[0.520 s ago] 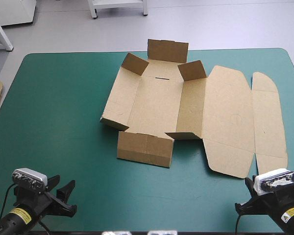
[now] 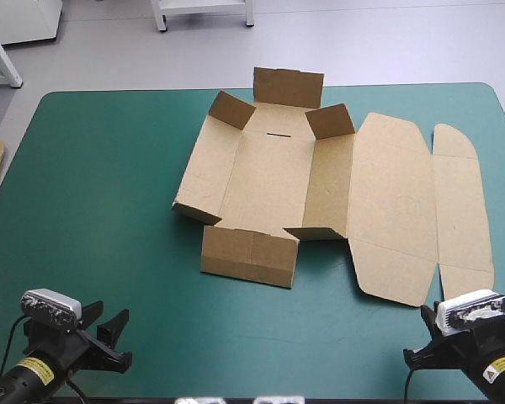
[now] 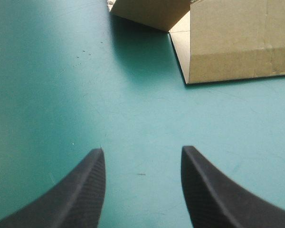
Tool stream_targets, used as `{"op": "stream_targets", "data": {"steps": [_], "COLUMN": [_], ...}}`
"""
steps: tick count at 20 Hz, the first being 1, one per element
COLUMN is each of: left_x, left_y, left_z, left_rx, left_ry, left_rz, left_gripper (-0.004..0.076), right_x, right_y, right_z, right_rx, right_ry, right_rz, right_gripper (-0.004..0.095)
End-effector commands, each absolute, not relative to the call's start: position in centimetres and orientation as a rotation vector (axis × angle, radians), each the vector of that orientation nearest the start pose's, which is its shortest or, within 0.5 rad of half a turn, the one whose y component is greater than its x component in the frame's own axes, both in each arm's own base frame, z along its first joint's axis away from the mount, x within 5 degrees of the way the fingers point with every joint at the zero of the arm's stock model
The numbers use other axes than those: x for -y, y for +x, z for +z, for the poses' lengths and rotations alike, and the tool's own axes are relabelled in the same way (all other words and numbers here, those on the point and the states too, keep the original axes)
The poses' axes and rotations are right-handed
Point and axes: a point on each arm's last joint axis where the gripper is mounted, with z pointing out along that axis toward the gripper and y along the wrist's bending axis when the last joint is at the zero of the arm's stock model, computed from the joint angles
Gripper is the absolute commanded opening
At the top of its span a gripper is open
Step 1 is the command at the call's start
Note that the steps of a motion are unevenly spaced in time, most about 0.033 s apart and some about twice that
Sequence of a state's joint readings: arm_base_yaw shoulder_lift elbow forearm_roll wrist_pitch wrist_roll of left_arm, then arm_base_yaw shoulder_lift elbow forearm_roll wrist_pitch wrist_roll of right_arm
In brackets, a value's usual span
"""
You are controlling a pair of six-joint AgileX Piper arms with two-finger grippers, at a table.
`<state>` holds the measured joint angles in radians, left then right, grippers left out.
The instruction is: Fold the box
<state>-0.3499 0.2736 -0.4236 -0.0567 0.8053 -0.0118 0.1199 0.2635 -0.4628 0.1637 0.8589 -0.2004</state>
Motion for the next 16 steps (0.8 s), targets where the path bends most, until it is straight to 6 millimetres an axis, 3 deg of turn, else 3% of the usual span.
{"op": "stream_targets", "data": {"steps": [1,6,10,16], "left_x": [2.5,3.4,4.8,7.8], "left_y": [5.6,8.3,12.1,20.5], "left_z": [28.1,30.5,32.6,35.6], "left_rx": [-2.075,-2.151,-2.219,-2.248], "left_ry": [0.296,0.232,0.239,0.232], "left_rz": [-0.319,-0.339,-0.321,-0.316], "left_gripper": [0.0358,0.0386,0.0431,0.0431], "right_x": [-1.7,-1.7,-1.7,-1.7], "right_y": [5.1,5.0,5.1,5.6], "right_z": [29.2,29.2,29.2,29.6], "right_rx": [-2.038,-2.046,-2.045,-2.012], "right_ry": [-0.275,-0.256,-0.232,-0.214], "right_rz": [0.155,0.163,0.174,0.176], "right_gripper": [0.0248,0.0481,0.0492,0.0492]}}
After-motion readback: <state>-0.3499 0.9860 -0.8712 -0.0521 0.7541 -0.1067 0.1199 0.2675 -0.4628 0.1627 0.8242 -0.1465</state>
